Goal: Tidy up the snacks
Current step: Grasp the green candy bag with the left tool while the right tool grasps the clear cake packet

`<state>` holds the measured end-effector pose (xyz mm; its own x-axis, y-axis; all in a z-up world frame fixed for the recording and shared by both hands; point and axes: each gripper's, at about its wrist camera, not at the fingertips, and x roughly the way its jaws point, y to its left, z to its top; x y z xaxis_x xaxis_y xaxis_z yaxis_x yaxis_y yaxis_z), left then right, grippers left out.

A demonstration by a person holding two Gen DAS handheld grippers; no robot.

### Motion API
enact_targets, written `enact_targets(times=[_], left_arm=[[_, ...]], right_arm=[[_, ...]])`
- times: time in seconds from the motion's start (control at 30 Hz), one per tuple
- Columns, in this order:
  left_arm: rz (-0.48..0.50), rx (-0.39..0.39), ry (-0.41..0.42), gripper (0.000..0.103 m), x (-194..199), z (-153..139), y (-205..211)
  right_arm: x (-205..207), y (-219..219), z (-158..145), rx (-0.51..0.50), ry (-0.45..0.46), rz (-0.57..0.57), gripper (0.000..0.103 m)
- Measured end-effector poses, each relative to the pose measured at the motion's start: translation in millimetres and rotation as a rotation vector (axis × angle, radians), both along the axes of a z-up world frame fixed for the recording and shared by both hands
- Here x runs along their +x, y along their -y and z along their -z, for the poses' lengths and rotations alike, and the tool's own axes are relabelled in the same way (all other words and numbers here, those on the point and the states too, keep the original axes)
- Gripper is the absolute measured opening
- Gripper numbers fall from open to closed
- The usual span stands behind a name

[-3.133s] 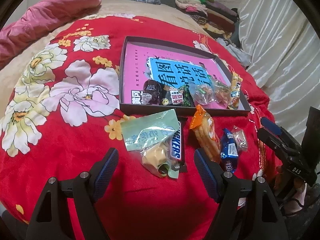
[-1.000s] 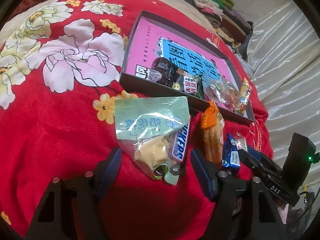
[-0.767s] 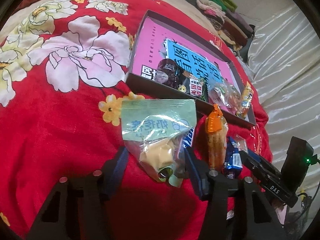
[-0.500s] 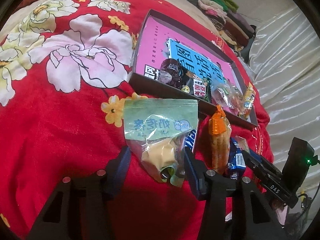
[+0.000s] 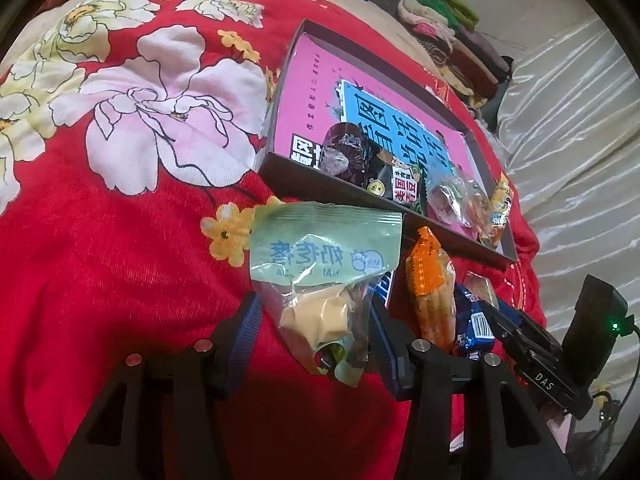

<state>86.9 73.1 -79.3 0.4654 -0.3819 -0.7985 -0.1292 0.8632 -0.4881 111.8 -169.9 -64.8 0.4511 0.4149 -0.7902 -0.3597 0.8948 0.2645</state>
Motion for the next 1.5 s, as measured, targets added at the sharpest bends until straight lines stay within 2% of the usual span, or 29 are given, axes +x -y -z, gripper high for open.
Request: enact_targets(times=[0.37, 1.17, 1.5], left_arm=[[0.003, 0.019, 0.009, 0.036, -2, 1, -3], [0.025, 0.053, 0.048, 0.036, -12, -18, 3], [0.026, 0.055, 0.061, 0.036, -13, -23, 3]], right_arm=[[-2, 0, -4, 0.0, 0.018, -0.011, 0.045], [-9, 11, -19, 0.053, 0.064, 0.004, 0.044], [-7, 12, -14, 0.055, 0.033, 0.004, 0.044]])
